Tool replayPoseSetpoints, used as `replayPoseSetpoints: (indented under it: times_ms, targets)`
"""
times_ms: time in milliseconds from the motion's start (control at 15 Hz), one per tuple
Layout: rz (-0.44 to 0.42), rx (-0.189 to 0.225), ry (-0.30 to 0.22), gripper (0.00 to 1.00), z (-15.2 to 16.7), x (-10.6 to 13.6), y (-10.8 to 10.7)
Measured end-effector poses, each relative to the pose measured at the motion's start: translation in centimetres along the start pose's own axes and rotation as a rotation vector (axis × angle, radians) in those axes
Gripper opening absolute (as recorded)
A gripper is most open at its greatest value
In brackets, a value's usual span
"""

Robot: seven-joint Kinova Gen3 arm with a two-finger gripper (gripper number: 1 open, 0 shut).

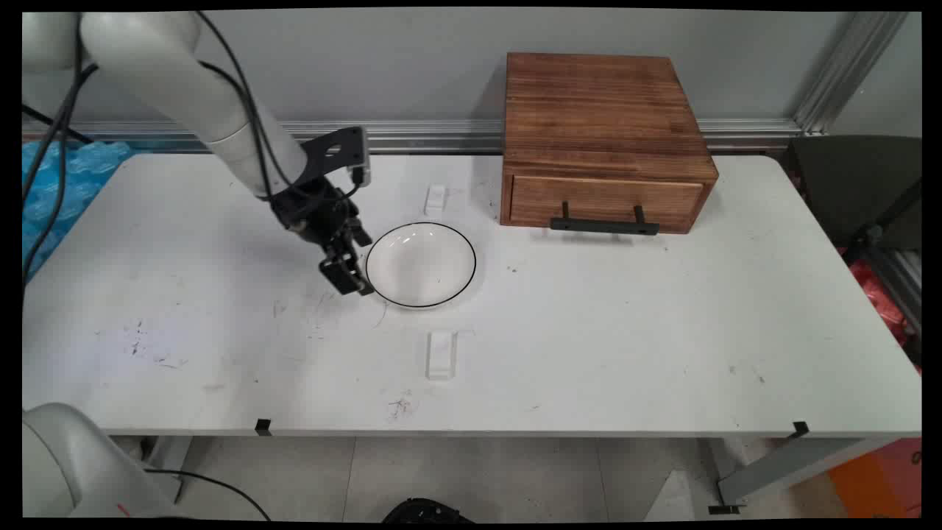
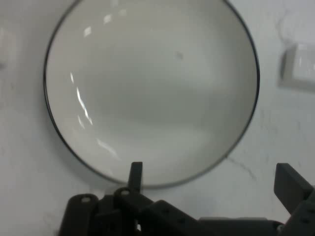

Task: Open the drawer

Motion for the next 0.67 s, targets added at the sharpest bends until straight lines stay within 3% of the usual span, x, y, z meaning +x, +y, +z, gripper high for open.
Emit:
replayPoseSetpoints:
  times_ms: [667]
  targets:
    - [0.042, 0.011, 0.068, 1.00, 0.5, 7.6, -0.9]
